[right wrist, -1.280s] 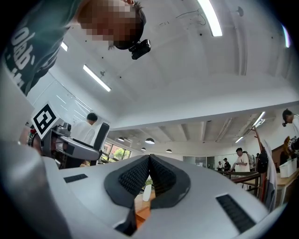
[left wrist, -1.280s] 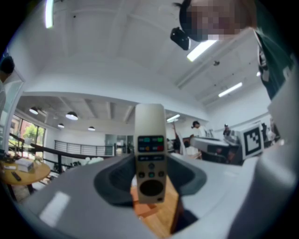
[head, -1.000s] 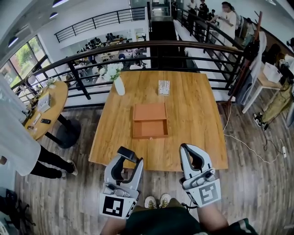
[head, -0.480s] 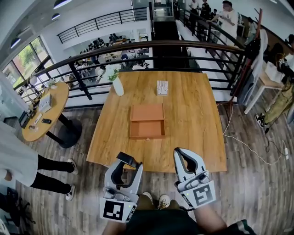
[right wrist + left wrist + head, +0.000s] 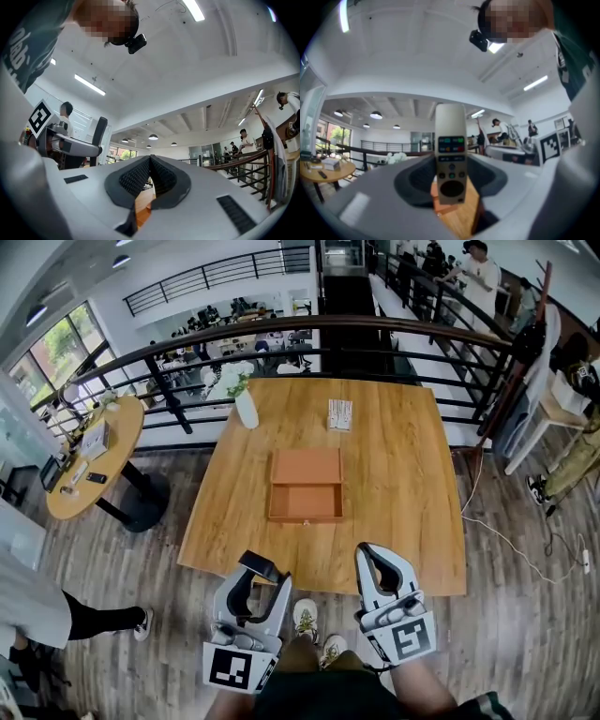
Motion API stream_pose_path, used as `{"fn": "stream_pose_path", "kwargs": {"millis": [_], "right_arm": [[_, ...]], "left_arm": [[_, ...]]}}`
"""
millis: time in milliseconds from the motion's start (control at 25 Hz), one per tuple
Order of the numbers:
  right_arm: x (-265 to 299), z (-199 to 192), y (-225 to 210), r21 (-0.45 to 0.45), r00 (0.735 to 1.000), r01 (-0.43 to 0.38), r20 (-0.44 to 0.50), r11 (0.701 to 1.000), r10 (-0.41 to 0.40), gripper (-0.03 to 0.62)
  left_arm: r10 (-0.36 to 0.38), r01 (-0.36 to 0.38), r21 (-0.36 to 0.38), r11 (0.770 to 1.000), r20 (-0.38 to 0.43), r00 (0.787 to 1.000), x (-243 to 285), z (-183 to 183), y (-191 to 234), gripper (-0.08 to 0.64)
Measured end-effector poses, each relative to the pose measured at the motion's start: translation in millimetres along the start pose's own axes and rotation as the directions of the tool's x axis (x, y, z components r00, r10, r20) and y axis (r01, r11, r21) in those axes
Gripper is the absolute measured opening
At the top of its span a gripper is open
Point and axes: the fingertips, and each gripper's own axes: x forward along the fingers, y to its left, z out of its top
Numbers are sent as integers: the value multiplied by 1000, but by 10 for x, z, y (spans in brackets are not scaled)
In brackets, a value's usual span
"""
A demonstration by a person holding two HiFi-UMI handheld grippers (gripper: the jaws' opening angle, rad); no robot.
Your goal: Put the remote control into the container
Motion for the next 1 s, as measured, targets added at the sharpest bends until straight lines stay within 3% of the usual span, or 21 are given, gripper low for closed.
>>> {"fn": "stream_pose_path", "kwargs": {"millis": [480, 1000], "right_arm": [[494, -200, -101, 3, 1000, 10, -20, 1000, -10, 17], [1432, -409, -371, -58, 999, 6, -40, 998, -8, 17]], "left_arm": [[-16, 16, 0, 1000, -1, 1000, 414, -106, 412, 201], [-47, 47, -22, 999, 13, 999, 1254, -232, 1065, 201]]}}
